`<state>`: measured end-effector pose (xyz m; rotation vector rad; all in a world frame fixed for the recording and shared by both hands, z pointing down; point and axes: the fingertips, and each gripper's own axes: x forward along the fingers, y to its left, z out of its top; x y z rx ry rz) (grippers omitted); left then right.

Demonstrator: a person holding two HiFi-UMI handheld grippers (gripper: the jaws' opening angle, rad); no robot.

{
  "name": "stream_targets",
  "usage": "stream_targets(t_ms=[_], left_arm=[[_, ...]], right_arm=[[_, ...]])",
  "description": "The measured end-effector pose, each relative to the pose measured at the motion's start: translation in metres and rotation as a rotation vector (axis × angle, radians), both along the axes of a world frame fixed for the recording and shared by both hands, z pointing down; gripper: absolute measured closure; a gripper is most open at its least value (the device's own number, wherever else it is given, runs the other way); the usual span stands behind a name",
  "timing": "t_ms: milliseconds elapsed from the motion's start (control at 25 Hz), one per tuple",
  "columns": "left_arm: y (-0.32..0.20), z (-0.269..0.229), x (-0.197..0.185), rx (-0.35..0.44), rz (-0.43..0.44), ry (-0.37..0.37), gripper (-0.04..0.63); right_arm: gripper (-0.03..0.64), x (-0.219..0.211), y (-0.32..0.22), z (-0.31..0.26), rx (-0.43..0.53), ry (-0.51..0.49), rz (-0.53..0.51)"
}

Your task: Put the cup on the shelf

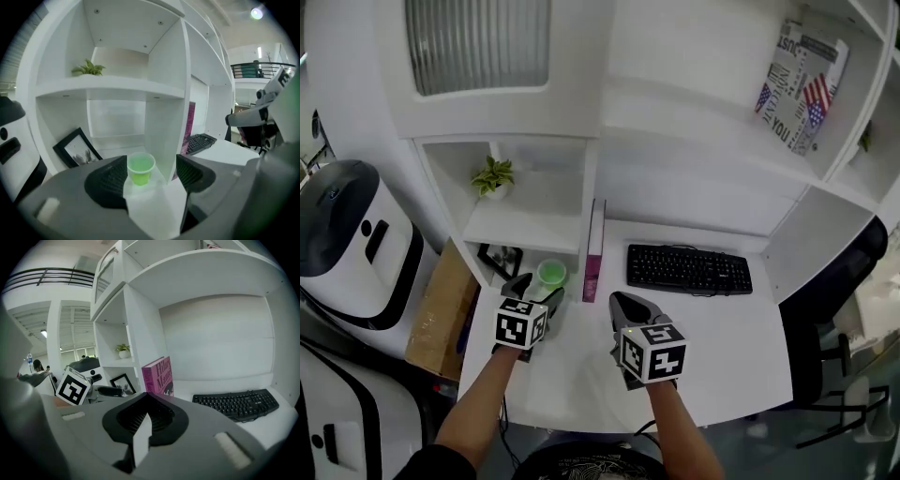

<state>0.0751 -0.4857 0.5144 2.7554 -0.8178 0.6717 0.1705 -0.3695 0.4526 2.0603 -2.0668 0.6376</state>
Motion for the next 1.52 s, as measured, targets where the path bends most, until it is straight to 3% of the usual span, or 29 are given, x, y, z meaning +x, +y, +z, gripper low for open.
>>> stream_targets(t_ms=[280, 560, 1000, 1160, 1520], left_arm=[[0.018, -0.06, -0.015, 0.073, -0.061, 0.081, 0.288], [0.041, -0.104, -0.038, 0.152, -0.128, 0.148, 0.373], [0.077, -0.122, -0.089, 0.202, -0.235, 0.118, 0.508], [0.084, -0.129, -0.104, 0.216, -0.267, 0.114, 0.593], [0.085, -0.133, -0.113, 0.213, -0.3, 0.118, 0.595]], right_arm=[[0.595, -0.005, 0.001, -0.02, 0.042, 0.027, -0.088], [0.595, -0.012, 0.009, -0.033, 0.069, 0.057, -0.152], [0.595, -0.029, 0.023, -0.055, 0.122, 0.12, -0.231], [0.595, -0.035, 0.026, -0.061, 0.142, 0.137, -0.249], [0.595, -0.032, 0.029, -0.07, 0.155, 0.146, -0.246]])
